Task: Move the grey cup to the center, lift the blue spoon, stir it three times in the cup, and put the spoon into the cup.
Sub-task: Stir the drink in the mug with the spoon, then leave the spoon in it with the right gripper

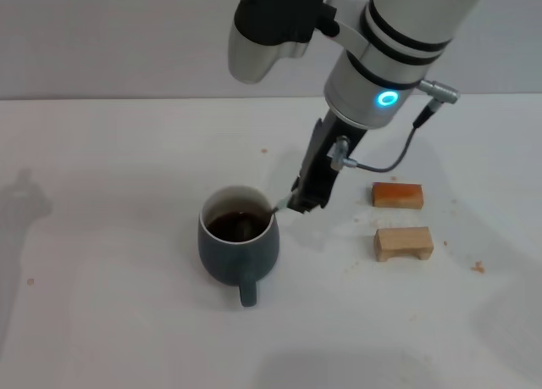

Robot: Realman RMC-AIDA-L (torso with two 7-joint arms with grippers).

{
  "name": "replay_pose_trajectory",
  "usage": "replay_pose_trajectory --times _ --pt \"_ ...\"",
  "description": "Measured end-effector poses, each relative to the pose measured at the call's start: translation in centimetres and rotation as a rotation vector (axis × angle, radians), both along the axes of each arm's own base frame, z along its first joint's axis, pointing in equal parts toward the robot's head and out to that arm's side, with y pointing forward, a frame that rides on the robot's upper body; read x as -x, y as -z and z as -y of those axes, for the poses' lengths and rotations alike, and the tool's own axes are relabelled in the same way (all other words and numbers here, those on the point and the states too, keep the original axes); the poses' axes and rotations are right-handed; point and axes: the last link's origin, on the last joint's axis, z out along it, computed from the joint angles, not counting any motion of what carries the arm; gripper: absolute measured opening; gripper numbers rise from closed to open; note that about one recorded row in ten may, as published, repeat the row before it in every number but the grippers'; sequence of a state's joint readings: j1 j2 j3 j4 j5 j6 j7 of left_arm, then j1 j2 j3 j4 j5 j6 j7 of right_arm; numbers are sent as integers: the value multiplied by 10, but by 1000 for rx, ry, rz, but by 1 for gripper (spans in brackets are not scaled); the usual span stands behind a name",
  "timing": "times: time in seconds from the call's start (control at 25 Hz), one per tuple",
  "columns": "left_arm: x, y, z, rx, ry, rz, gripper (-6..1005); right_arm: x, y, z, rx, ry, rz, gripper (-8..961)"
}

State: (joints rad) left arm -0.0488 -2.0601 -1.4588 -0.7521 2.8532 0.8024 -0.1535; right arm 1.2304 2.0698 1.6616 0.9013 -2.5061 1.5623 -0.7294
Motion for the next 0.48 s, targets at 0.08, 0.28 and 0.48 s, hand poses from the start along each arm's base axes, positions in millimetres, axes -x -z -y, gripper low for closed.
replay_pose_trajectory --times 0.08,0.28,0.48 --pt "0 0 0 -1 1 0 -2 -3 -1 3 15 13 12 159" --pt "-2 0 0 -4 10 -1 -2 2 3 11 65 32 -21 160" --pt "-2 -1 2 -13 18 -2 -2 11 8 9 52 11 -74 160"
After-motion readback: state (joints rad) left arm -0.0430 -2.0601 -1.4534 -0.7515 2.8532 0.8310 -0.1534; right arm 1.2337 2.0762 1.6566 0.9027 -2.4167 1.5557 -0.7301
